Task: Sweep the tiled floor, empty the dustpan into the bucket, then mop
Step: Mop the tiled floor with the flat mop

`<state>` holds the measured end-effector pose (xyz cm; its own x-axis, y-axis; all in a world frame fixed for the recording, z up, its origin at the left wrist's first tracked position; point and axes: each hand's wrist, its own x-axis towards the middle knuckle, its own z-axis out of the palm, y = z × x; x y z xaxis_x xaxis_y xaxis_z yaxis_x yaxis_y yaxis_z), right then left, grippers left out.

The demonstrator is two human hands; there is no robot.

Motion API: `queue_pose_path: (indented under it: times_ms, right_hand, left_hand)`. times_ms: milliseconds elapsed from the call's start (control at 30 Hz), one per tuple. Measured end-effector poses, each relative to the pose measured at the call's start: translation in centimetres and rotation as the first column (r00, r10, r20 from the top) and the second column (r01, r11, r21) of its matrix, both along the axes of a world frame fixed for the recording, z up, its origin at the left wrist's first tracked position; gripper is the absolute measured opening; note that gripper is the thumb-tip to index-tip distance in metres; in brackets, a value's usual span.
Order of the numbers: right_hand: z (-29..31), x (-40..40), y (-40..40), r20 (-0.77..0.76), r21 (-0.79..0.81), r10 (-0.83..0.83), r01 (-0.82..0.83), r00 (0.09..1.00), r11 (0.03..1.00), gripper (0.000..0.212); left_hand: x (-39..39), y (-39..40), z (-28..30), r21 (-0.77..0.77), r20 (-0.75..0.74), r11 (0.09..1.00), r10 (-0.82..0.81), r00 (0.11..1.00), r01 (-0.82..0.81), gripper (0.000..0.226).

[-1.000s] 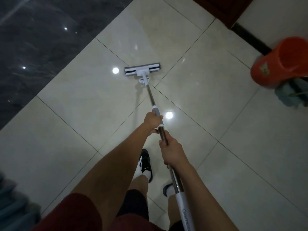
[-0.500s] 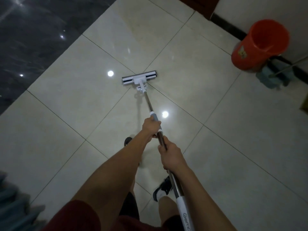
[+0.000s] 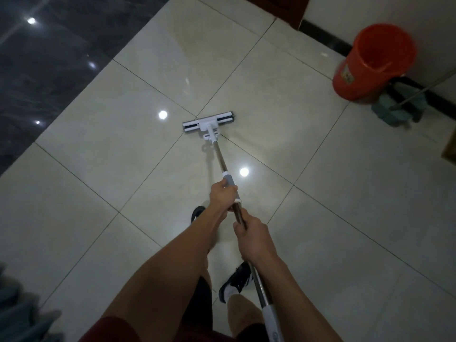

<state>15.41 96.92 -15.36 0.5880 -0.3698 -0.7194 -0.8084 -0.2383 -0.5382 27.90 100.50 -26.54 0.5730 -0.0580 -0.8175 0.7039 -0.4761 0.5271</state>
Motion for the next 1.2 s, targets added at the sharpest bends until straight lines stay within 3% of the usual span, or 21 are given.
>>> queue_pose_path:
  times_ms: [200,467,633,967,1033,1100,1200]
  right_hand:
    - [-0.7,6.3,-2.7,-0.021,0.001,-0.026,0.026,0.999,1.0,0.027]
    - [-1.6,21.9,-6.8,-0.006,-0.035,-0.01,0.01,1.0,0.999,0.03]
    - [-0.9,30.1,-9.1,-0.032,-0.039,-0.005,0.004,0.999,0.999,0.03]
    - [-0.8,43.0,-18.0,-0.036,-0.029,0.059,-0.06,0.998,0.998,0.035]
    - [-0.9,45.8,-19.9,-0.034,-0.045,0.093,-0.095,0.995,0.995,0.034]
    - [-1.1,48.6,-21.8,-0.037,-0.051,0.11,-0.112,0.993,0.992,0.033]
    - [-1.2,52.9,-24.5,-0.026,-0.041,0.121,-0.122,0.992,0.992,0.033]
  left_hand:
    - [5.6,-2.5,-0.6,-0.039,0.009,0.997,0.07,0.998,-0.069,0.054]
    - [21.4,-6.5,-0.8,-0.048,-0.021,0.994,0.096,0.995,-0.097,0.056]
    - [29.7,-8.7,0.0,-0.033,-0.053,0.996,0.085,0.995,-0.086,0.021]
    - [42.6,-16.3,-0.1,-0.038,-0.009,0.997,0.061,0.998,-0.061,0.045]
    - [45.2,-17.9,0.2,-0.053,0.007,0.996,0.067,0.998,-0.067,0.037]
    - [47.8,-19.7,1.2,-0.075,0.017,0.992,0.1,0.995,-0.098,0.011]
    - [51.8,-22.1,1.6,-0.098,-0.017,0.978,0.186,0.982,-0.187,0.018]
